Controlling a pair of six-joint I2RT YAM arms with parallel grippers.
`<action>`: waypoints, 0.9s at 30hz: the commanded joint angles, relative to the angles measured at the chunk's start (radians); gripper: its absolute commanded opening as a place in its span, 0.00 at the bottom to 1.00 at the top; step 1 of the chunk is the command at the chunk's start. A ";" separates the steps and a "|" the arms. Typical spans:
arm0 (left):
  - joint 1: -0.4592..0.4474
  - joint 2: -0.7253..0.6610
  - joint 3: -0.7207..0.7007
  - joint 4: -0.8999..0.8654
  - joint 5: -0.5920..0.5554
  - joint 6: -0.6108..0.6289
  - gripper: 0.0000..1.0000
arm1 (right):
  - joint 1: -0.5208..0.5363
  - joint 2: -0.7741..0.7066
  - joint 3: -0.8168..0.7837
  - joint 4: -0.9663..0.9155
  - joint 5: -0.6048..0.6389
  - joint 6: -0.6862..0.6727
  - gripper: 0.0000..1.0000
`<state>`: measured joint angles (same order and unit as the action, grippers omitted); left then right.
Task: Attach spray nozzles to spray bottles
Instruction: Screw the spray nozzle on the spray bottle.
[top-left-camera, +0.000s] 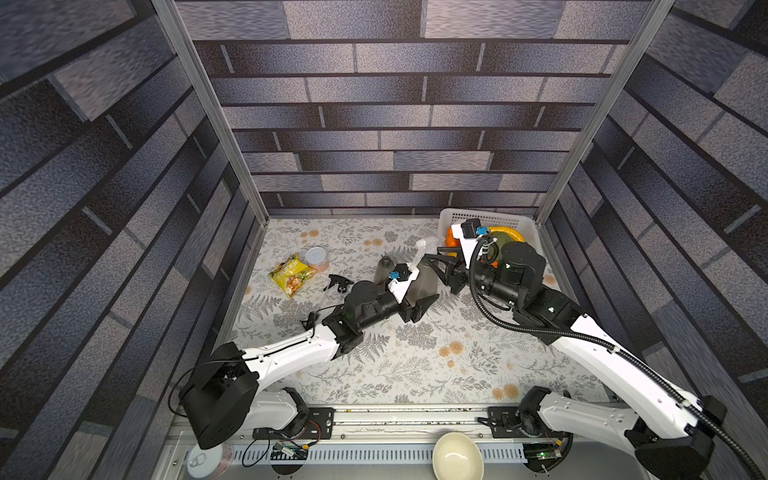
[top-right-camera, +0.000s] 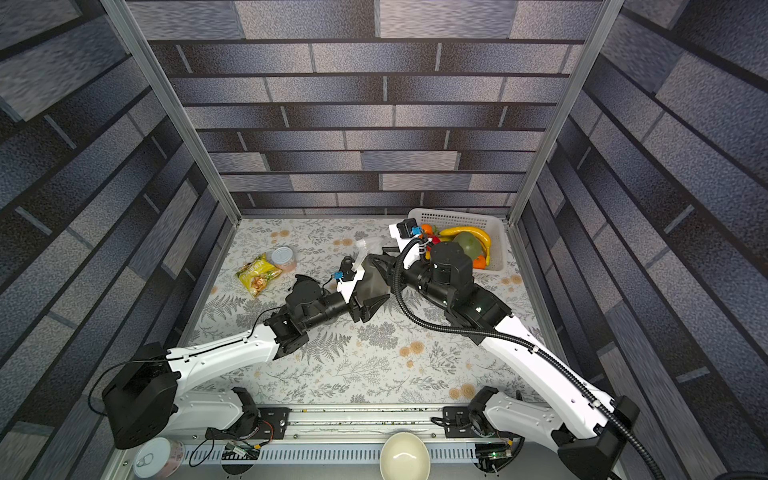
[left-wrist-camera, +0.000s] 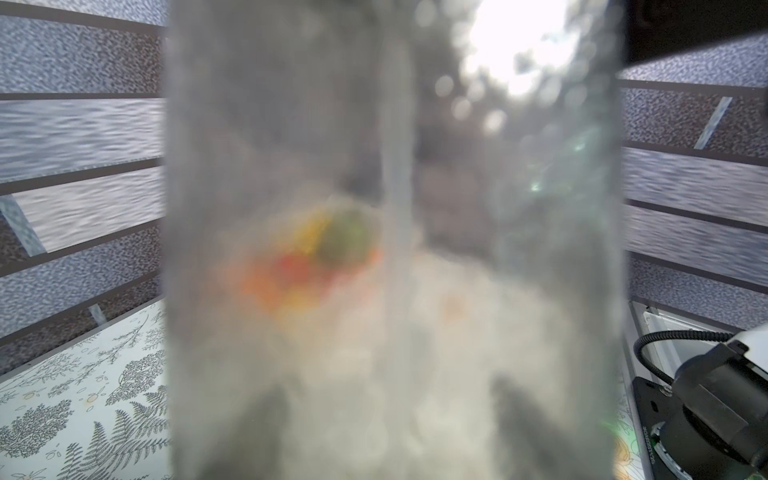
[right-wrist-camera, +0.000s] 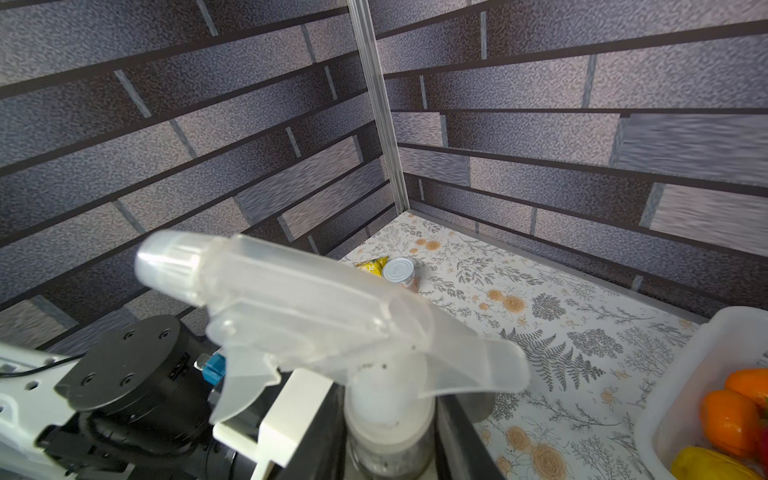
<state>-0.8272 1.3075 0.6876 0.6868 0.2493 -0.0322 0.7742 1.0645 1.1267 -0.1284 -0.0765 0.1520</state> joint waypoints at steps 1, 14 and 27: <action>-0.017 -0.011 0.068 0.103 -0.004 0.043 0.80 | 0.050 0.012 -0.044 -0.007 0.205 -0.009 0.19; -0.021 -0.004 0.064 0.124 -0.019 0.046 0.80 | 0.183 0.056 -0.107 0.120 0.476 0.063 0.18; -0.024 -0.003 0.039 0.152 -0.039 0.049 0.80 | 0.278 0.097 -0.070 0.122 0.680 0.058 0.22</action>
<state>-0.8272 1.3308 0.6930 0.6872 0.1711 -0.0303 1.0401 1.1339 1.0569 0.0792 0.5758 0.2058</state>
